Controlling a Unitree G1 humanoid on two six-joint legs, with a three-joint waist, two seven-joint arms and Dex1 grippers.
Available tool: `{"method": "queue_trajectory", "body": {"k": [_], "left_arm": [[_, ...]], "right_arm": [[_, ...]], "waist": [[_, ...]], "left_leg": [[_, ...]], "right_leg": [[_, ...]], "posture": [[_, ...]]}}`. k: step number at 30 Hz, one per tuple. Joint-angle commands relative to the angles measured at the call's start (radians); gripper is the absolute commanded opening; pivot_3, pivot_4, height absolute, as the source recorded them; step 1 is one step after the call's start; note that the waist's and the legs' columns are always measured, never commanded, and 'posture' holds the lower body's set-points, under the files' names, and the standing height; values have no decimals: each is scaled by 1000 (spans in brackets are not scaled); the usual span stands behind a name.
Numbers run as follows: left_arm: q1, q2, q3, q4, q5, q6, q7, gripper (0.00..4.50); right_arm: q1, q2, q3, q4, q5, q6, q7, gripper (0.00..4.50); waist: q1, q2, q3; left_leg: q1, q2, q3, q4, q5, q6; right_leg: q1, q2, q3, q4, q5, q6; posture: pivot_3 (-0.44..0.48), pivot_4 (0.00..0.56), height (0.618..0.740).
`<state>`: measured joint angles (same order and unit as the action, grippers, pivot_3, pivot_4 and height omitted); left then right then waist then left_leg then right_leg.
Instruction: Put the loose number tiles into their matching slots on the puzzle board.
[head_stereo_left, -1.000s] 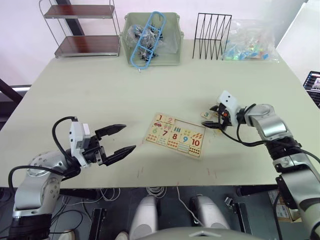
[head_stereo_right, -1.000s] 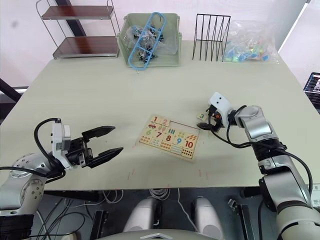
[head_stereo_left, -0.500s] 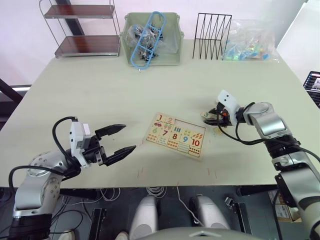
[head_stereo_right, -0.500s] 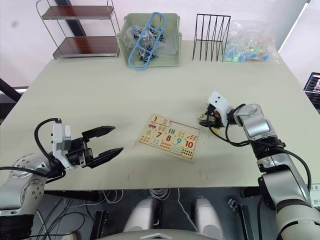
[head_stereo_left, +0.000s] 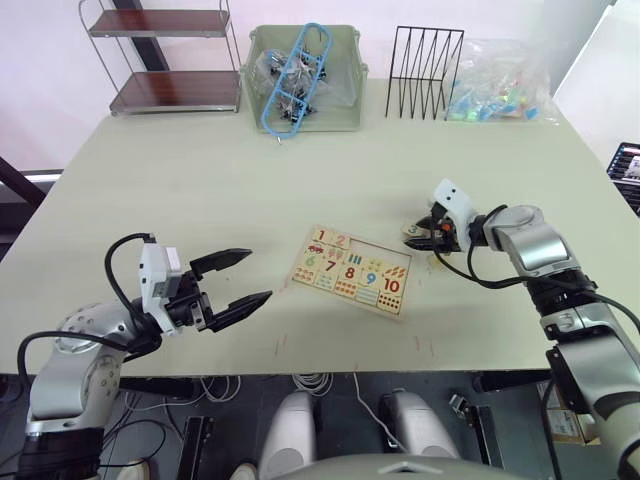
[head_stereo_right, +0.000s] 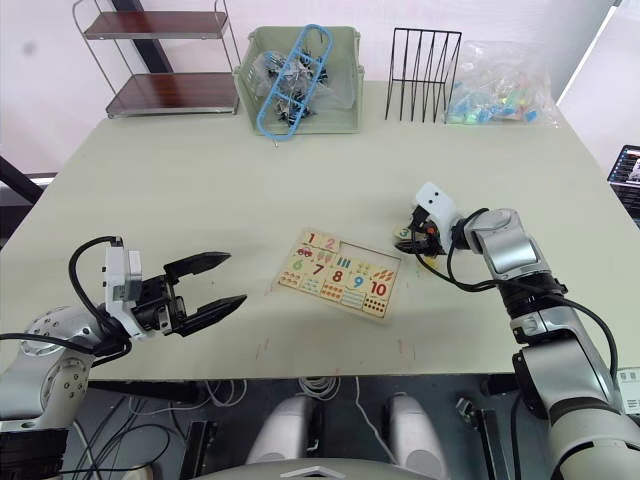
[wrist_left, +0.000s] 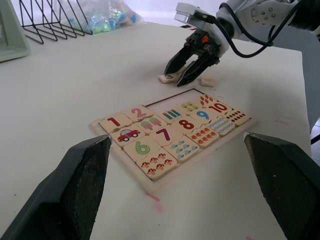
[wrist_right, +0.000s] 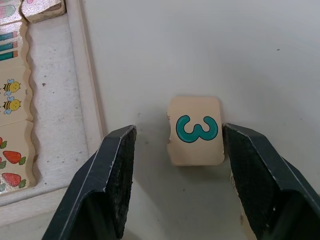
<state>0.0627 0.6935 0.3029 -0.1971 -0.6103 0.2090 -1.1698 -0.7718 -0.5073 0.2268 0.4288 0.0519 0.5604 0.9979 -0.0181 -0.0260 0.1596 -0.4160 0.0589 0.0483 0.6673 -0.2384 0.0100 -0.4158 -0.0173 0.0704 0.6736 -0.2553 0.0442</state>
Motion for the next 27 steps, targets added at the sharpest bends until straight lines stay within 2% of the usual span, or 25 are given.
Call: {"method": "queue_trajectory", "body": {"k": [1, 12, 15, 17, 18, 23, 27], "left_arm": [[-9, 1, -1, -7, -1, -14, 4, 4500], [-23, -1, -11, 0, 3, -15, 5, 4500], [-22, 1, -12, -1, 1, -15, 7, 4500], [-21, 3, -13, -2, 0, -15, 9, 4500], [-21, 4, -13, -2, -1, -15, 10, 4500], [-22, 10, -9, -3, -5, -12, 10, 4500], [-17, 18, 1, -4, -9, -12, 6, 4500]], "right_arm": [[-5, -21, -2, -23, -10, 19, -4, 2861], [-3, -14, -8, -30, -10, 28, -18, 2861], [1, -7, -13, -30, -4, 24, -27, 1973], [3, -4, -17, -32, 0, 18, -33, 983], [4, -2, -20, -34, 2, 15, -37, 842], [2, -4, -28, -63, 18, 19, -35, 842], [21, -27, -30, -154, 37, 30, -11, 842]], "waist": [[0, 0, 0], [0, 0, 0], [0, 0, 0], [-1, 0, 0], [-1, 0, 0], [-3, 0, 0], [-2, 0, 0]], "left_leg": [[0, 0, 0, 0, 0, 0], [0, 0, 0, 0, 0, 0], [0, 0, 0, -1, 0, 0], [0, 0, 0, -1, 0, 0], [0, 0, 0, -1, 0, 0], [0, 0, 0, -1, 0, 0], [0, 0, 0, -1, 0, 0]], "right_leg": [[0, 0, 0, 0, 0, 0], [0, 0, 0, -1, 0, 0], [0, 0, 0, -1, 0, 0], [0, 0, 0, -1, 0, 0], [0, 0, 0, -1, 0, 0], [0, 0, 0, -1, 0, 0], [-1, 0, 0, -1, 0, 0]], "posture": [[0, 150, 740], [0, 150, 740], [0, 150, 740], [0, 150, 740], [0, 150, 740], [0, 150, 740], [0, 150, 740]]}}
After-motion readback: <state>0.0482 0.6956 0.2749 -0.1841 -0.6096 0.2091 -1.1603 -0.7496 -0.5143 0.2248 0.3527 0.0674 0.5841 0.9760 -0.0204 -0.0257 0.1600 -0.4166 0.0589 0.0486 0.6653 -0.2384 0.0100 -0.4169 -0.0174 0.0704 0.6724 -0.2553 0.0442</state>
